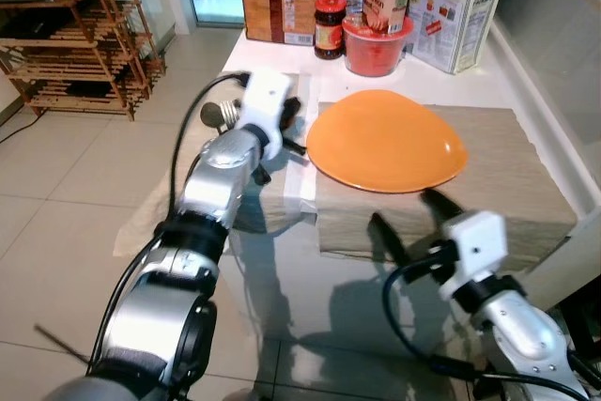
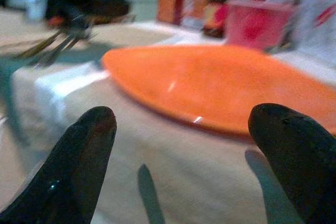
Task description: Setting the table
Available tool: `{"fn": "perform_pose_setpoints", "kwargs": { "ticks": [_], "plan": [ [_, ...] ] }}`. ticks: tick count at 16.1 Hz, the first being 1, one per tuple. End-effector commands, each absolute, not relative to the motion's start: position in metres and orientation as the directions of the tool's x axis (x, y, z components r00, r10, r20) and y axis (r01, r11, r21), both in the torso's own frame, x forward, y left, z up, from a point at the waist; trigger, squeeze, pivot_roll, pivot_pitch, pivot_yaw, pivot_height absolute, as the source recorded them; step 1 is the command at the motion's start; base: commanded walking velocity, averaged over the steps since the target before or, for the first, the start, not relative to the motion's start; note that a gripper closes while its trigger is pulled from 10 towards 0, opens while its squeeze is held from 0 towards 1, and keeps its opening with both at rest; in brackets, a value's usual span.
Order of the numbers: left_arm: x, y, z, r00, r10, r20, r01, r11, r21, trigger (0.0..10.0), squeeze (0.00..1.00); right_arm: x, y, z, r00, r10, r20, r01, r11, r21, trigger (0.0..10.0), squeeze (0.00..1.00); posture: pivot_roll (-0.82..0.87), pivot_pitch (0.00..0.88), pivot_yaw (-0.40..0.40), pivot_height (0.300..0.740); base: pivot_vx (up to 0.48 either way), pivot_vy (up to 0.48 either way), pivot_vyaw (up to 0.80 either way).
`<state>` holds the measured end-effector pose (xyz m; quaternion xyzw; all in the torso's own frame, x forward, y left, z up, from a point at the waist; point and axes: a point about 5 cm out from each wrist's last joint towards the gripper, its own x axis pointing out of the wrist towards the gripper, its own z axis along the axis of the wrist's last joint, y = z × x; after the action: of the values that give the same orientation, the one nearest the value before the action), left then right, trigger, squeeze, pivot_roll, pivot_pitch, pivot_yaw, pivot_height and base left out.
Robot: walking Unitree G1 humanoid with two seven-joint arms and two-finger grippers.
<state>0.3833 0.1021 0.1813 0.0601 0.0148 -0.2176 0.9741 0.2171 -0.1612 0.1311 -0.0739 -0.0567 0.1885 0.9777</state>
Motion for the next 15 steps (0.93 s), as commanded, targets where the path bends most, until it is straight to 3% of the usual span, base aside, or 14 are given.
{"fn": "perform_pose_setpoints", "kwargs": {
  "ticks": [1,5,9,15],
  "plan": [
    [0.381,0.106,0.184,0.914,-0.404,-0.042,0.406,0.907,0.110,10.0,0.00,0.219,-0.165,0.140,0.929,0.344,0.136,-0.319,0.931,-0.176,10.0,0.00,-0.08,0.000,0.044,0.740,0.000,0.000,0.00],
    [0.377,0.111,0.175,0.919,-0.388,-0.064,0.393,0.914,0.098,10.0,0.00,0.233,-0.175,0.148,0.942,0.268,0.203,-0.232,0.955,-0.186,10.0,0.00,-0.08,0.000,0.046,0.740,0.000,0.000,0.00],
    [0.367,0.104,0.170,0.914,-0.403,-0.052,0.406,0.910,0.083,10.0,0.00,0.256,-0.184,0.148,0.974,0.090,0.210,-0.049,0.980,-0.193,10.0,0.00,-0.07,0.000,0.052,0.740,0.000,0.000,0.00],
    [0.353,0.096,0.177,0.909,-0.418,-0.002,0.418,0.909,0.008,10.0,0.00,0.262,-0.188,0.143,0.978,-0.041,0.203,0.077,0.982,-0.174,10.0,0.00,-0.06,0.000,0.060,0.740,0.000,0.000,0.00]
  ]
}}
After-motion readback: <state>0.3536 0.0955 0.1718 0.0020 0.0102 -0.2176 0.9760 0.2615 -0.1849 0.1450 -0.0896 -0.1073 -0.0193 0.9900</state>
